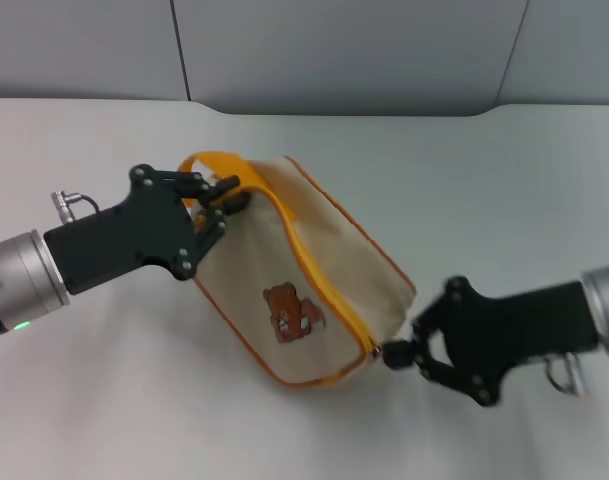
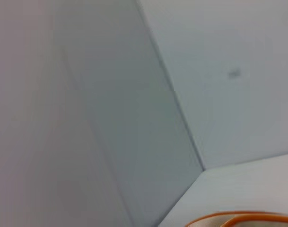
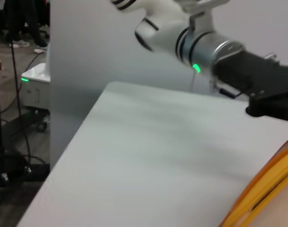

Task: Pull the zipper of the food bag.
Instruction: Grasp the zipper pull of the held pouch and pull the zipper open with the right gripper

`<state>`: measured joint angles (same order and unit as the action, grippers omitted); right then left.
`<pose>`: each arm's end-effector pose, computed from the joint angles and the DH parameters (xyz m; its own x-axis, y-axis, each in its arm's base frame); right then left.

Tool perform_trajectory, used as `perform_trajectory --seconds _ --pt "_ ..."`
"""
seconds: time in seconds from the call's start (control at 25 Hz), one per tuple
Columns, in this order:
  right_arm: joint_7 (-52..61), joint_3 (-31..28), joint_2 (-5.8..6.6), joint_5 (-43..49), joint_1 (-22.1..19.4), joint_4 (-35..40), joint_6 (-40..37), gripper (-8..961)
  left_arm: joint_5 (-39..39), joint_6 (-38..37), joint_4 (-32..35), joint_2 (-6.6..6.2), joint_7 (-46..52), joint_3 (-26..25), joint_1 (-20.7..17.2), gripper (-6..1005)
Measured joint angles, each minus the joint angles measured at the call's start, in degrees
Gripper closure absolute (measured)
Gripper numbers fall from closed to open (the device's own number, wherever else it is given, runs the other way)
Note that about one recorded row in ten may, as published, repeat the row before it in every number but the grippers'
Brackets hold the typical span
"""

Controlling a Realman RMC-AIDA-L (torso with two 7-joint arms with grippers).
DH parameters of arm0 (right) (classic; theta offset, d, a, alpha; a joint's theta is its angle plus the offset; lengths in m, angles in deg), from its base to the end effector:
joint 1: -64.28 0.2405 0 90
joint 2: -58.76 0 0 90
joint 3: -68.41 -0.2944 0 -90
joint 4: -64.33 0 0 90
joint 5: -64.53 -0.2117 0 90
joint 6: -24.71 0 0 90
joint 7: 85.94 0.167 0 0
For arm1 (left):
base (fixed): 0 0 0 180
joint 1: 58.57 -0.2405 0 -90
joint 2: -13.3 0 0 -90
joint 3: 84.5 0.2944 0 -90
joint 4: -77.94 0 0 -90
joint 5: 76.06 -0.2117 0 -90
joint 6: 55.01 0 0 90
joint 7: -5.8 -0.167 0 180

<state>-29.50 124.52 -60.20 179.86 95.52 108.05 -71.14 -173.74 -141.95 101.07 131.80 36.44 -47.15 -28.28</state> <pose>0.2506 0.3307 -0.0624 0.9289 0.1877 -0.3193 0.1709 -0.9820 -0.0803 -0.2779 0.3609 -0.0428 0.8196 -0.2889 0.4947 0.0639 -0.8121 -0.5801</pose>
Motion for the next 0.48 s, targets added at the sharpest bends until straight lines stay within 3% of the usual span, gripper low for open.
perform_trajectory --seconds 0.2,0.32,0.36,0.48 --pt "2.49 -3.32 0.24 -0.05 -2.37 1.1 -1.68 948 0.08 1.89 0.0 -0.02 2.73 -0.39 -0.38 897" --pt "3.11 -10.9 -0.22 -1.07 -2.27 -0.67 -1.17 929 0.07 1.77 -0.01 0.0 5.02 -0.41 -0.93 898" --pt "3.25 -14.8 0.17 -2.28 -1.59 -3.61 -1.39 923 0.09 2.14 -0.6 0.0 7.18 -0.44 -1.34 898" --pt "3.44 -17.52 0.78 -3.78 -1.15 -6.39 -1.01 871 0.09 2.9 -2.31 0.02 8.7 -0.73 -1.59 897"
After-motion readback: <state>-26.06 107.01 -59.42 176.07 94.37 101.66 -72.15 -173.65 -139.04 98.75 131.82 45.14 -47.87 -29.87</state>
